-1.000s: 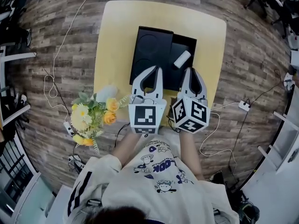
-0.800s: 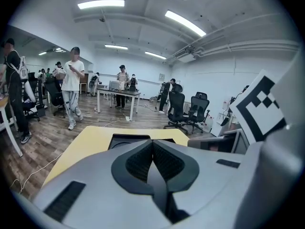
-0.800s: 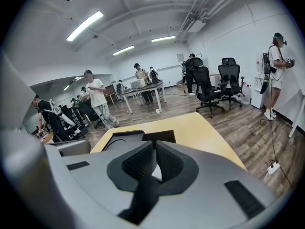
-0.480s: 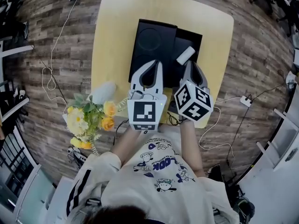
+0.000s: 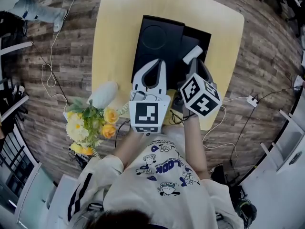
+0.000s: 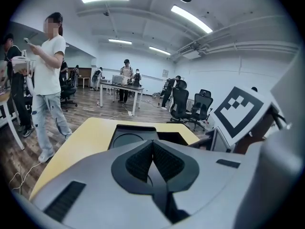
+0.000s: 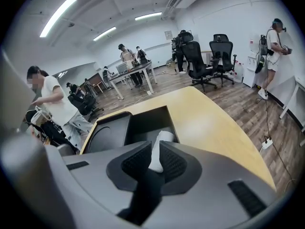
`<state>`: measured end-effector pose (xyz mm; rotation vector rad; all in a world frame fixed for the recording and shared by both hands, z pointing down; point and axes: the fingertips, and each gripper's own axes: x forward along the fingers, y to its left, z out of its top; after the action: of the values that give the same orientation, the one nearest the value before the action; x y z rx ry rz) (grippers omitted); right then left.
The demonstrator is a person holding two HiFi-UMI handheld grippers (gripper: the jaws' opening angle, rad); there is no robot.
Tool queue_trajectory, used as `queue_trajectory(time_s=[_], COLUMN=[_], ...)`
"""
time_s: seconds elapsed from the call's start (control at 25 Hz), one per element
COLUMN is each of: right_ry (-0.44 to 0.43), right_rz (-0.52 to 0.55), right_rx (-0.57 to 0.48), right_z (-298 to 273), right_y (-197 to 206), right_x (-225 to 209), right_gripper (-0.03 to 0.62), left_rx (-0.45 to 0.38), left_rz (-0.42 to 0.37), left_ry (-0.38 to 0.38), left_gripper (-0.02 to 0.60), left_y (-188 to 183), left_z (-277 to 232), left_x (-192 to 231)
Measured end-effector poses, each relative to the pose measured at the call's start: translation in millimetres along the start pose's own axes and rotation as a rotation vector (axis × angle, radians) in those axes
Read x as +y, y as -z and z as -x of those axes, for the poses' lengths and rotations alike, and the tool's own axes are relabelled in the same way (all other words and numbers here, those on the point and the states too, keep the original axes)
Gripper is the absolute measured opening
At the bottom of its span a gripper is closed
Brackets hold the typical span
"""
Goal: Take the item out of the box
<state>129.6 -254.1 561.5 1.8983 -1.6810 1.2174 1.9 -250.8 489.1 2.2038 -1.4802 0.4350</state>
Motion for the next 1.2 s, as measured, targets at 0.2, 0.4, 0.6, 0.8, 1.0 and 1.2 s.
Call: queue_trajectory(time_s=[0.2, 0.4, 0.6, 0.8, 1.0, 1.2], right_ry=[0.012, 0.039, 0.080, 0.153, 0.230, 0.245], right_rz=[-0.007, -0.013, -0.010, 0.002, 0.018, 0.022], right_rx=[0.033, 0.081, 0.116, 0.161, 0.193, 0.196], right_z=[-9, -19, -26, -32, -36, -38], right_y=[4, 9, 13, 18, 23, 23], right_x=[2, 1, 2, -2, -8, -9], right_gripper=[0.143, 0.186, 0.215, 0.215, 0.156, 0.152], left_rx=[0.006, 0.017, 0.019, 0.027, 0.030, 0.030], left_rz=[0.005, 0.011, 0.017, 0.027, 0.041, 0.053], left_ry=[0.000, -0.002, -0.004, -0.011, -0.017, -0.015], left_gripper=[0.014, 0.014, 0.014, 0.014, 0.014, 0.014], left_y=[1, 5, 5, 8, 8, 8], left_z=[-2, -6, -6, -7, -7, -8], left_x=[3, 3, 4, 9, 11, 9])
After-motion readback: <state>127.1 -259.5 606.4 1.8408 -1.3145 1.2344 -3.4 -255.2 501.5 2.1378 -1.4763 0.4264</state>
